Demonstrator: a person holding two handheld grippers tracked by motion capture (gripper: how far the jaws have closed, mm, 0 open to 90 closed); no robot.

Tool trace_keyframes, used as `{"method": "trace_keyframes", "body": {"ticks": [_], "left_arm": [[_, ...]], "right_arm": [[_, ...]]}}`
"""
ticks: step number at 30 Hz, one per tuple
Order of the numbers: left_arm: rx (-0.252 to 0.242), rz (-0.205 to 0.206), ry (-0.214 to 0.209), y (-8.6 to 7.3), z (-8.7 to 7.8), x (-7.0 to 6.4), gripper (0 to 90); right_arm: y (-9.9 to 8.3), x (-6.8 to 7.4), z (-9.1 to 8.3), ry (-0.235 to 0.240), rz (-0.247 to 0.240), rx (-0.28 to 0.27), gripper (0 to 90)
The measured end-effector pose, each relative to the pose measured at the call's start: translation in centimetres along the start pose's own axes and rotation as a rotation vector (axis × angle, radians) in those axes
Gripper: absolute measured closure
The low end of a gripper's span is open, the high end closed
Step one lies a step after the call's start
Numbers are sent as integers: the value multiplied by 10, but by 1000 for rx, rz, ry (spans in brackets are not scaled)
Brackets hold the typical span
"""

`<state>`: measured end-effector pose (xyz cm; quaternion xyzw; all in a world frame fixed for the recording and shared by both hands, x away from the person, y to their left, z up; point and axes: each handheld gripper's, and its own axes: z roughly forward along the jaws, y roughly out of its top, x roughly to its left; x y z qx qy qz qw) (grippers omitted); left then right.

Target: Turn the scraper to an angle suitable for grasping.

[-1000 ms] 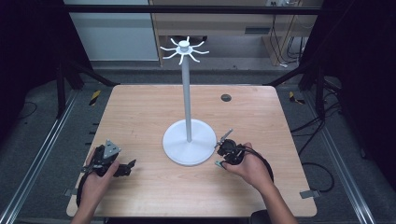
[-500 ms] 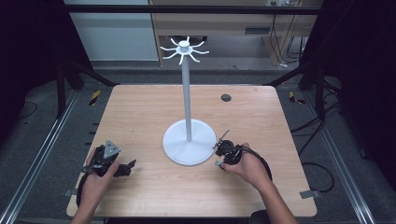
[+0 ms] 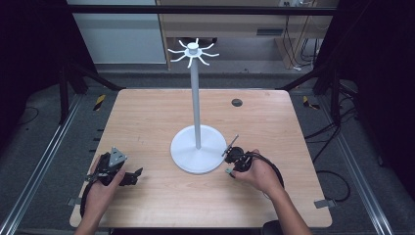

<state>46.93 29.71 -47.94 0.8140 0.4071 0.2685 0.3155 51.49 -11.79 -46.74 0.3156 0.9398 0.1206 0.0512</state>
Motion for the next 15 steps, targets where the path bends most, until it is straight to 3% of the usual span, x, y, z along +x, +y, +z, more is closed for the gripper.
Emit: {"method": "trace_keyframes", "body": {"ticks": [2, 4, 13, 15], "left_arm": [[0, -1, 1, 0, 0, 0, 29], [-1, -2, 1, 0, 0, 0, 29], [2, -2, 2, 0, 0, 1, 29], [1, -2, 3, 0, 0, 0, 29]], "right_arm": [[0, -1, -1, -15, 0, 1, 740], [-1, -3, -5, -4, 36, -17, 741], [-22, -17, -45, -3, 122, -228, 744], [-25, -19, -50, -8, 138, -252, 744]]}}
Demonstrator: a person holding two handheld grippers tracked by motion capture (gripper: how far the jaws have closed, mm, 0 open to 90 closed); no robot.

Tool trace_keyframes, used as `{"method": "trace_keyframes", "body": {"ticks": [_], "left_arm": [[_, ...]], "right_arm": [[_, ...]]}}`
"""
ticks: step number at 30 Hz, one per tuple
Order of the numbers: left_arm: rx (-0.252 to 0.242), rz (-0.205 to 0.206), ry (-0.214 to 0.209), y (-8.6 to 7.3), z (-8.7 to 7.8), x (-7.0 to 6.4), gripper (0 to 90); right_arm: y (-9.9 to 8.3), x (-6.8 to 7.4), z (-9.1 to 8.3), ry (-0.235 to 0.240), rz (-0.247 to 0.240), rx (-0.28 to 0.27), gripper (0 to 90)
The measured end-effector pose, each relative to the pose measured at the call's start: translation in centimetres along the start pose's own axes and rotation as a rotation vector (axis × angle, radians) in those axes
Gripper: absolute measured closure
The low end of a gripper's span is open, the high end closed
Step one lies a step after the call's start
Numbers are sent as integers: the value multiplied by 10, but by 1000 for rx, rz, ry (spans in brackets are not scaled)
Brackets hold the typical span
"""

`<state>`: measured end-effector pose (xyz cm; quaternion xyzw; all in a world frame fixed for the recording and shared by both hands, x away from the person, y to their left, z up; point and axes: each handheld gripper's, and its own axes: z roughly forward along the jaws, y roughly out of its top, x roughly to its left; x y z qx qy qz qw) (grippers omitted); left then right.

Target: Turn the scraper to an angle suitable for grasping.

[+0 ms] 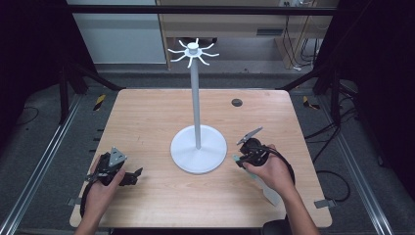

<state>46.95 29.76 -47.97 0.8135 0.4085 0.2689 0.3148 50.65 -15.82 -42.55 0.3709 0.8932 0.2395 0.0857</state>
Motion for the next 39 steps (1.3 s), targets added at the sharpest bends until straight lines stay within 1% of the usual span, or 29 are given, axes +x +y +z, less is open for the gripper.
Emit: {"method": "trace_keyframes", "body": {"ticks": [1, 2, 3, 4, 5, 6, 7, 8, 11, 12, 13, 14, 18, 21, 22, 24, 28, 31, 33, 34, 37, 38, 39], "left_arm": [[0, 0, 0, 0, 0, 0, 29], [0, -1, 1, 0, 0, 0, 29], [0, -2, 1, 0, 0, 0, 29], [0, -2, 1, 0, 0, 0, 28], [1, -2, 2, 0, 0, 1, 28], [1, -3, 3, 0, 0, 1, 29], [1, -3, 3, 0, 0, 1, 28], [-1, -5, 4, -1, 0, 1, 28], [0, -4, 4, -1, 0, 1, 28], [0, -4, 4, -1, 0, 1, 28], [1, -4, 4, -1, 0, 1, 29], [3, -3, 4, -1, 0, 1, 28], [1, -7, 5, -1, -1, 1, 29], [0, -8, 5, -1, -1, 1, 28], [0, -9, 5, -1, -1, 1, 29], [-1, -9, 5, -1, -2, 1, 29], [0, -12, 7, -2, -2, 2, 29], [-1, -12, 8, -2, -2, 2, 28], [-4, -16, 10, -2, -3, 3, 28], [-5, -17, 10, -3, -3, 3, 28], [-3, -20, 10, -3, -3, 4, 29], [-3, -20, 10, -3, -3, 4, 28], [-4, -20, 10, -3, -3, 4, 29]], "right_arm": [[-2, -4, -13, -17, 9, -53, 744], [-3, -5, -19, -23, 13, -74, 744], [-4, -6, -23, -25, 21, -90, 744], [-4, -6, -23, -25, 21, -90, 744], [-5, -8, -28, -28, 25, -109, 744], [-7, -10, -39, -39, 40, -147, 744], [-8, -11, -42, -41, 45, -156, 744], [-9, -12, -47, -44, 52, -177, 744], [-11, -13, -56, -47, 49, -216, 745], [-11, -13, -56, -47, 49, -216, 745], [-12, -14, -62, -46, 52, -243, 746], [-12, -14, -63, -41, 47, -256, 746], [-14, -15, -69, -31, 60, -289, 746], [-13, -16, -73, -36, 58, -305, 746], [-12, -15, -75, -38, 68, -309, 746], [-12, -16, -78, -37, 61, -321, 746], [-10, -17, -83, -40, 61, -345, 746], [-10, -17, -86, -39, 67, -354, 746], [-9, -18, -89, -46, 65, -379, 746], [-9, -17, -91, -47, 75, -382, 746], [-7, -18, -94, -47, 73, -404, 746], [-7, -18, -94, -47, 73, -404, 746], [-5, -18, -97, -51, 72, -419, 746]]}}
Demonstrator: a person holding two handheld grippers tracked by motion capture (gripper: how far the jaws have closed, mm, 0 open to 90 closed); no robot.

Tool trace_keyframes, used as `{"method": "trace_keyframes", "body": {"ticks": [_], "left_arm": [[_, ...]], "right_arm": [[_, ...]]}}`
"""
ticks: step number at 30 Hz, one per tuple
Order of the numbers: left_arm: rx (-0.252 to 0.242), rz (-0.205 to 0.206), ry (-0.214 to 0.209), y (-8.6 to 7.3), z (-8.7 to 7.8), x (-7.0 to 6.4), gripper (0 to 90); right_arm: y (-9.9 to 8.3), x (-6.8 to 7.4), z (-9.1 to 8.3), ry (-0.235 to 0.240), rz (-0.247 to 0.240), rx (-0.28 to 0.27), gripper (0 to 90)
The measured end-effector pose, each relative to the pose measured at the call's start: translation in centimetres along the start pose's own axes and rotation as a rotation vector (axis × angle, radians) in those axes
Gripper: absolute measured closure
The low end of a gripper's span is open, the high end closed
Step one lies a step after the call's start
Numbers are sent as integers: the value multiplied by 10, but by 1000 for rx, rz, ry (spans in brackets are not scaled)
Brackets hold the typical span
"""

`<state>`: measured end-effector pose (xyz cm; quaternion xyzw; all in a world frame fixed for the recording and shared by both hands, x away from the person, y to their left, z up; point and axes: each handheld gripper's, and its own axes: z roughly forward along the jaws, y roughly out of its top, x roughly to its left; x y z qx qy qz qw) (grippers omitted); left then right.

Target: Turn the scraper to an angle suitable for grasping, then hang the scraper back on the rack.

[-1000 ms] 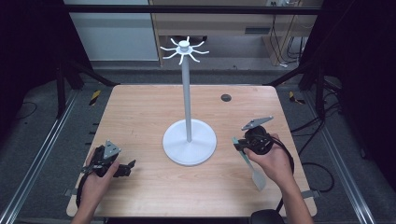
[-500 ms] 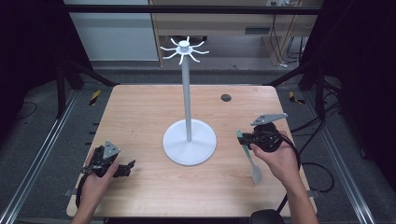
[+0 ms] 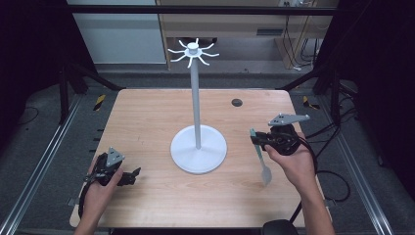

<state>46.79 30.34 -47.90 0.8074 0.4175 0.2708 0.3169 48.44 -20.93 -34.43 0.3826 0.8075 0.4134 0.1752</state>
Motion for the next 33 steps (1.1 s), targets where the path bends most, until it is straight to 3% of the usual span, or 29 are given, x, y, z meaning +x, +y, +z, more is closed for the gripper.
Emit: {"method": "trace_keyframes", "body": {"ticks": [8, 17, 33], "left_arm": [[-2, -1, 1, 0, 0, 1, 28], [-2, -3, 3, 0, 0, 1, 28], [0, -7, 3, 0, 0, 3, 28]], "right_arm": [[7, -1, -2, -12, 7, -64, 746], [20, 0, -6, 7, 18, -136, 746], [35, 8, -13, -8, 27, -198, 745]]}}
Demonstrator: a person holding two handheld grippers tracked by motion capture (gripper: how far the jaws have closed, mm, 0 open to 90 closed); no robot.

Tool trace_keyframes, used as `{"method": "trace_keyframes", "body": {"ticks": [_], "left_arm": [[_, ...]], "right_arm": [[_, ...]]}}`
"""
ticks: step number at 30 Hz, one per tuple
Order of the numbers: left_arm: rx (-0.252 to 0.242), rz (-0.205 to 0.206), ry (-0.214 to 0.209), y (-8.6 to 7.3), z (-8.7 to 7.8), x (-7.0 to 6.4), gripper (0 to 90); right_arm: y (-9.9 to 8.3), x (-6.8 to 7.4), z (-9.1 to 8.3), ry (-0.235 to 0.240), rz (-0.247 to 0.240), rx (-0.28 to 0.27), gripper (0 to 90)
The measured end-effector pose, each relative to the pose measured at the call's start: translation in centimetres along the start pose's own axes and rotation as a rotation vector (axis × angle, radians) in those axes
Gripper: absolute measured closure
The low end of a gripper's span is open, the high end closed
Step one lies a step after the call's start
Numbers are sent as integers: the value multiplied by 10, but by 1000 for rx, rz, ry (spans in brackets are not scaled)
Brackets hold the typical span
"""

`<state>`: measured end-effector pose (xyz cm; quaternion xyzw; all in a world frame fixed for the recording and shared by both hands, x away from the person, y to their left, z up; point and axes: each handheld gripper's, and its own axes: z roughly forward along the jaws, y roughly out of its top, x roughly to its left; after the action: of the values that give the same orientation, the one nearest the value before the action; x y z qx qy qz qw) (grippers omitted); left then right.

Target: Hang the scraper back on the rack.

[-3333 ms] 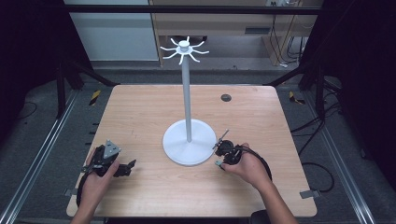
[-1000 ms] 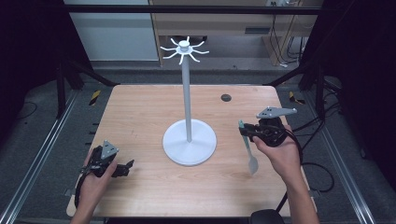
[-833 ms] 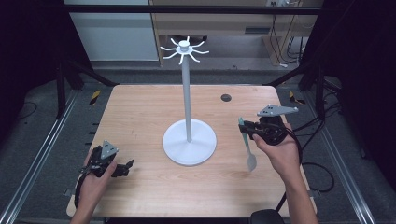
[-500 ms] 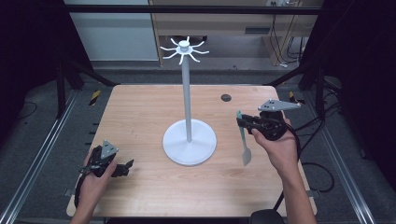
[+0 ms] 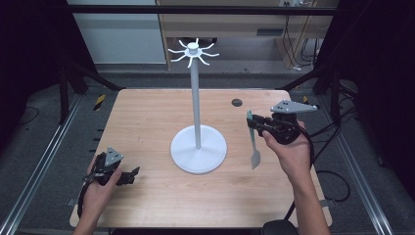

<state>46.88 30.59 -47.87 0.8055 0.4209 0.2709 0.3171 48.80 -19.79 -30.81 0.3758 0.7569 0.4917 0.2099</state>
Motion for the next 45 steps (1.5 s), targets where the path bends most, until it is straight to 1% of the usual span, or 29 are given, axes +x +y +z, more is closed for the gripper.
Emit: {"method": "trace_keyframes", "body": {"ticks": [7, 14, 19, 21, 22, 26, 28, 29, 45], "left_arm": [[-5, -1, 0, 0, -1, 0, 28], [-1, 6, -4, 0, 0, -2, 28], [-6, -2, 0, 0, 0, -1, 29], [-5, 0, 0, 0, 0, -1, 28], [-5, 0, 0, 0, 0, -1, 28], [-5, 1, -1, 0, 0, -2, 28], [-6, 1, 0, 0, -1, -1, 28], [-5, 1, 0, 0, -1, -1, 28], [-4, 4, -3, 0, 0, -2, 28]], "right_arm": [[8, 2, -2, -10, 1, -19, 745], [23, 8, -5, -19, -6, -54, 745], [31, 10, -5, -15, -13, -70, 745], [38, 14, -5, -13, -23, -82, 745], [38, 14, -5, -13, -23, -82, 745], [48, 21, -4, -10, -33, -100, 745], [50, 22, -4, -11, -35, -102, 745], [54, 24, -3, -11, -40, -106, 745], [77, 37, 0, 1, -58, -139, 745]]}}
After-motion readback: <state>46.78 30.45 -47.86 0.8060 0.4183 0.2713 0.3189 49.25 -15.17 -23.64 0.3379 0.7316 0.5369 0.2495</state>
